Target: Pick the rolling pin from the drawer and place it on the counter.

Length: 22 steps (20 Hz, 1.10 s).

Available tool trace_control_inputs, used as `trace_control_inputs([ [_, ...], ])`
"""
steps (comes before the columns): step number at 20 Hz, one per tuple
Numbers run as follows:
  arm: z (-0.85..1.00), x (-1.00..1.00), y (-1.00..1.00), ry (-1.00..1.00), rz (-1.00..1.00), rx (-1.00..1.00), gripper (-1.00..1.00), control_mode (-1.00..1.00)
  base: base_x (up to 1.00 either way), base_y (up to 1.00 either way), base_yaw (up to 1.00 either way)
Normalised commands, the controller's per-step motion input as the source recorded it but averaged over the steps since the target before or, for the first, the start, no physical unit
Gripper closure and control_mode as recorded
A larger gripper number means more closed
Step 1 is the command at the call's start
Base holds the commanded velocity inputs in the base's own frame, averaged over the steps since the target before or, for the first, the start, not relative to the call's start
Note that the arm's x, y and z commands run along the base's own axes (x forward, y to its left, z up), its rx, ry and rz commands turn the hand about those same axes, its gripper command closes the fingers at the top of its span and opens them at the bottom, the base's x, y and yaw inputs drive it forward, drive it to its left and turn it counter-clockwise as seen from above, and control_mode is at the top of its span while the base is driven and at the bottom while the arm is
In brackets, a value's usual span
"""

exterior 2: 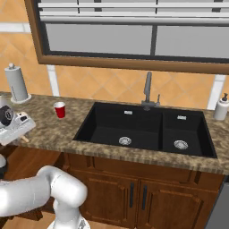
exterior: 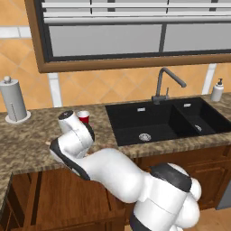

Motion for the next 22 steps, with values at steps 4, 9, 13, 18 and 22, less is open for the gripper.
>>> trace_control_inputs([
  [4,-0.15,1.0,0.57,0.1,0.0,-0.01,1.0,-1.0,0.0,0.0,0.0],
  [9,-0.22,1.0,0.7,0.05,0.0,-0.02,1.0,-1.0,0.0,0.0,0.0],
  [13,-0.4,1.0,0.51,0.07,0.0,-0.03,1.0,-1.0,0.0,0.0,0.0],
  [18,-0.61,1.0,0.53,0.06,0.0,-0.08,-1.0,-1.0,0.0,0.0,0.0],
  [22,-0.05,0.93,0.56,0.12,0.0,-0.04,-1.0,-1.0,0.0,0.0,0.0],
])
